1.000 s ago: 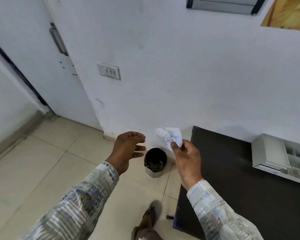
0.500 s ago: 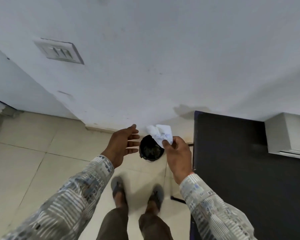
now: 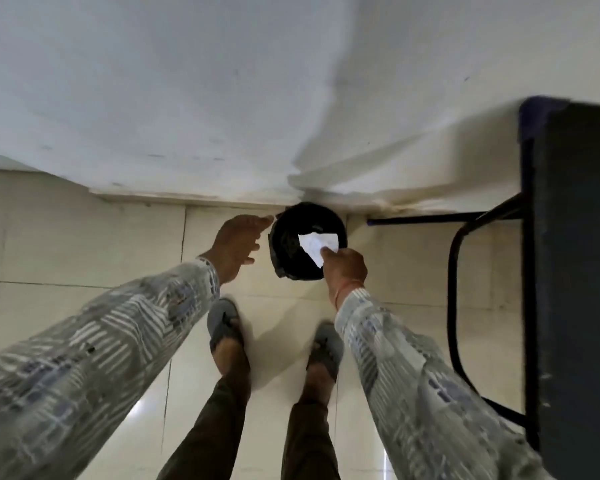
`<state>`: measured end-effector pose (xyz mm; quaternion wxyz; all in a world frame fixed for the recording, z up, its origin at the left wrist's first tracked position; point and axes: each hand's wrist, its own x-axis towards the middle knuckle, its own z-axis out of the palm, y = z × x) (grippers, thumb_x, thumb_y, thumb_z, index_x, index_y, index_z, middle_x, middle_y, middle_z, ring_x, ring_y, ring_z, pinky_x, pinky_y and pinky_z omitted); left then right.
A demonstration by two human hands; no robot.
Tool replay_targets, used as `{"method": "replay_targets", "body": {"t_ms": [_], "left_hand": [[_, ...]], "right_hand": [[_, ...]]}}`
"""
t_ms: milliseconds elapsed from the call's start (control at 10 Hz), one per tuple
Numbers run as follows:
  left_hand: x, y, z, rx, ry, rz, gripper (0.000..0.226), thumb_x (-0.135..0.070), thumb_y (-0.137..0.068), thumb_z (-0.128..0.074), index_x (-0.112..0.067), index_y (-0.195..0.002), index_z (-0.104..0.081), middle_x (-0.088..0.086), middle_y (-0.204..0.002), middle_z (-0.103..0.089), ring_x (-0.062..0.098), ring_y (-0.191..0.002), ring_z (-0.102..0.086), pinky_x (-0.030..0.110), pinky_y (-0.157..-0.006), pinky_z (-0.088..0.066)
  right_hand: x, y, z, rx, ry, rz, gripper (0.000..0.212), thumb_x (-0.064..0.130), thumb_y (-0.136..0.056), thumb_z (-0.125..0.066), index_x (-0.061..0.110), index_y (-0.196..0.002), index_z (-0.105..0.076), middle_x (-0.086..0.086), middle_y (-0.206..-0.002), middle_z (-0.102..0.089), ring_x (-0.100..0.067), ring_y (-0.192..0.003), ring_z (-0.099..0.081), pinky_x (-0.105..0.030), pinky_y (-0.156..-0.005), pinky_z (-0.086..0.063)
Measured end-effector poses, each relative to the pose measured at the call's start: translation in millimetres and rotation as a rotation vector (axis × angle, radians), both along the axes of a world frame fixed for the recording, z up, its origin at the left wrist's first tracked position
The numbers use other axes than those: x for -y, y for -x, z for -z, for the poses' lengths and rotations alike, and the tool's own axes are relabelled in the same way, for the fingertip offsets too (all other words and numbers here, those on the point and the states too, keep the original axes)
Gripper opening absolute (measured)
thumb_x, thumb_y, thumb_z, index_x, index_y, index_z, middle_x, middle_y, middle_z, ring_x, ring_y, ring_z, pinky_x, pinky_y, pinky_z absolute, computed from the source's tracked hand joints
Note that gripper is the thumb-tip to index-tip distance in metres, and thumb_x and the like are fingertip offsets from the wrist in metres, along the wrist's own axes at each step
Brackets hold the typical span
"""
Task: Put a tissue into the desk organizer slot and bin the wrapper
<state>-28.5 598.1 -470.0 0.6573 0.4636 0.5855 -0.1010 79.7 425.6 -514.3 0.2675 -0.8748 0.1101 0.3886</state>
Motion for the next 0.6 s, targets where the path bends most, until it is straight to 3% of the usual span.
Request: {"method": "replay_targets", "body": {"t_ms": [100,200,300,400,600], "left_hand": [[-4.4,-3.2,43.4,-0.027,0.020,0.025,0.035,-0.053,-0.091,-0.075,-0.024,-0.109,-0.068,0.000,-0.104,-0.067,0.024,-0.095,-0.063,0.045,-0.089,-0.054],[-6.1,-5.1,81.8,-0.050,0.066,0.051,0.049,-0.058,-0.091,-0.073,-0.020,-0.121,-0.066,0.002,-0.110,-0.065,0.024,-0.097,-0.061,0.047,-0.092,-0.053],[-8.2,-3.9,93.0,-0.049,0.094,0.053,0.055,-0.059,-0.092,-0.069,-0.018,-0.129,-0.066,0.004,-0.113,-0.063,0.025,-0.099,-0.060,0.046,-0.090,-0.051],[-8.9,-4.6,84.9,-0.041,0.128,0.010,0.058,-0.063,-0.096,-0.061,-0.018,-0.131,-0.066,0.006,-0.117,-0.063,0.026,-0.102,-0.059,0.050,-0.098,-0.052],[-13.5,-5.6,22.0,0.008,0.072,-0.069,0.059,-0.068,-0.096,-0.056,-0.020,-0.128,-0.070,0.005,-0.117,-0.064,0.025,-0.099,-0.059,0.044,-0.090,-0.050]], "right_hand": [[-3.7,-2.5,43.9,-0.038,0.034,0.039,0.040,0.037,-0.089,-0.068,0.002,-0.105,-0.078,-0.016,-0.112,-0.079,-0.036,-0.107,-0.073,-0.032,-0.084,-0.054],[-6.7,-2.7,85.6,-0.150,0.046,0.064,0.054,0.041,-0.087,-0.074,0.003,-0.125,-0.073,-0.014,-0.127,-0.074,-0.034,-0.120,-0.070,-0.034,-0.099,-0.053],[-7.4,-0.1,98.5,-0.171,0.023,0.078,0.058,0.043,-0.091,-0.072,0.000,-0.130,-0.071,-0.019,-0.132,-0.072,-0.037,-0.124,-0.067,-0.038,-0.106,-0.052],[-5.4,-3.3,85.3,-0.067,-0.063,0.060,0.039,0.032,-0.091,-0.072,0.002,-0.115,-0.075,-0.019,-0.123,-0.075,-0.038,-0.117,-0.069,-0.037,-0.100,-0.054],[-6.5,-22.7,0.6,0.005,-0.170,-0.057,0.053,0.035,-0.094,-0.069,0.016,-0.144,-0.062,-0.008,-0.143,-0.067,-0.029,-0.133,-0.061,-0.037,-0.114,-0.047]]}}
